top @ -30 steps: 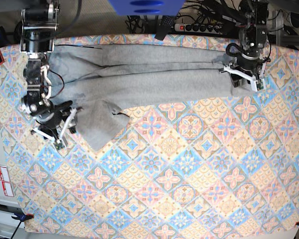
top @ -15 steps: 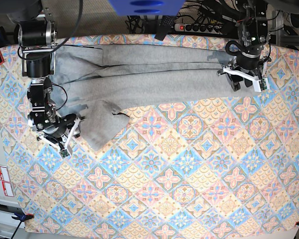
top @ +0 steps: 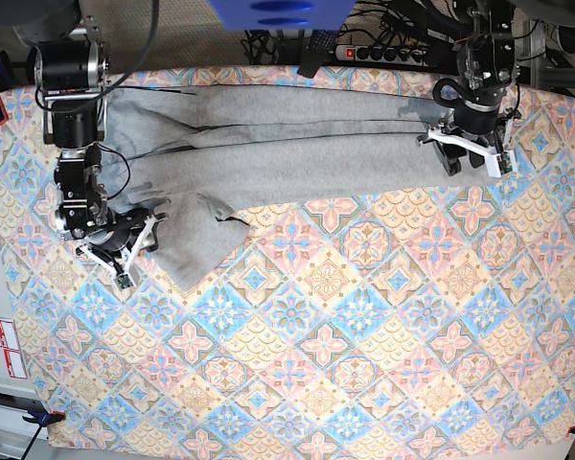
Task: Fold the T-shirt properly
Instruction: 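Move the right gripper to the loose hem corner and grasp it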
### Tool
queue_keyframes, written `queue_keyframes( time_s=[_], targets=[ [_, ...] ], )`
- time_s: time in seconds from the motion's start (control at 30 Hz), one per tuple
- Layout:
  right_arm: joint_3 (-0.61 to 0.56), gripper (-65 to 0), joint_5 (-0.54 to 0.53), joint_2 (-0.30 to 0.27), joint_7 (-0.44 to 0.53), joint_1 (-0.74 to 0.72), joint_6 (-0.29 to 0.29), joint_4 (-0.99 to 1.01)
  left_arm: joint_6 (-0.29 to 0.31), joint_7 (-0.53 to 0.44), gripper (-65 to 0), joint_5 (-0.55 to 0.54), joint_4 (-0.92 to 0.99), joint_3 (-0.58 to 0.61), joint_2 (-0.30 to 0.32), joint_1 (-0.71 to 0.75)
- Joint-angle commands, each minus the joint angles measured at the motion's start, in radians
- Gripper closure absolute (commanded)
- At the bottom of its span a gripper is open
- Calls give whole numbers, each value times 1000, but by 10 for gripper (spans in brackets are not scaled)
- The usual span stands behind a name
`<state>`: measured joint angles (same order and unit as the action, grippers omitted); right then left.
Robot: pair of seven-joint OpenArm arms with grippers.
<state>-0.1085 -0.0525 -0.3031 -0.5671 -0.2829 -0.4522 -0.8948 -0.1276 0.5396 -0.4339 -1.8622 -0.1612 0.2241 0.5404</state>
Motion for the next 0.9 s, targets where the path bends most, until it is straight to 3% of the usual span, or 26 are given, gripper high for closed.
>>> queue_keyframes(
  time_s=[0.0,0.13,0.3,0.4,0.63,0.87],
  targets=[
    [2,-279,10,-9,-4,-16,2,4,1,-16,-251,2,-20,-4,7,-1],
    [5,-241,9,-9,-14,-14,2,13,1,-16,-251,2,-20,-4,7,-1],
    [10,-76,9,-9,-14,-9,2,7,1,-16,-249,2,-20,-4,7,-1],
    [10,-23,-2,-9,-14,-8,2,6,1,-16,-248,2,-20,-4,7,-3],
    [11,-3,-232,-21,-35,110,2,-154,1,-16,-245,4,-15,-7,7,-4],
    [53,-3,-338,-51,-86,228,2,-380,1,-16,-245,4,-15,-5,7,-4]
  ],
)
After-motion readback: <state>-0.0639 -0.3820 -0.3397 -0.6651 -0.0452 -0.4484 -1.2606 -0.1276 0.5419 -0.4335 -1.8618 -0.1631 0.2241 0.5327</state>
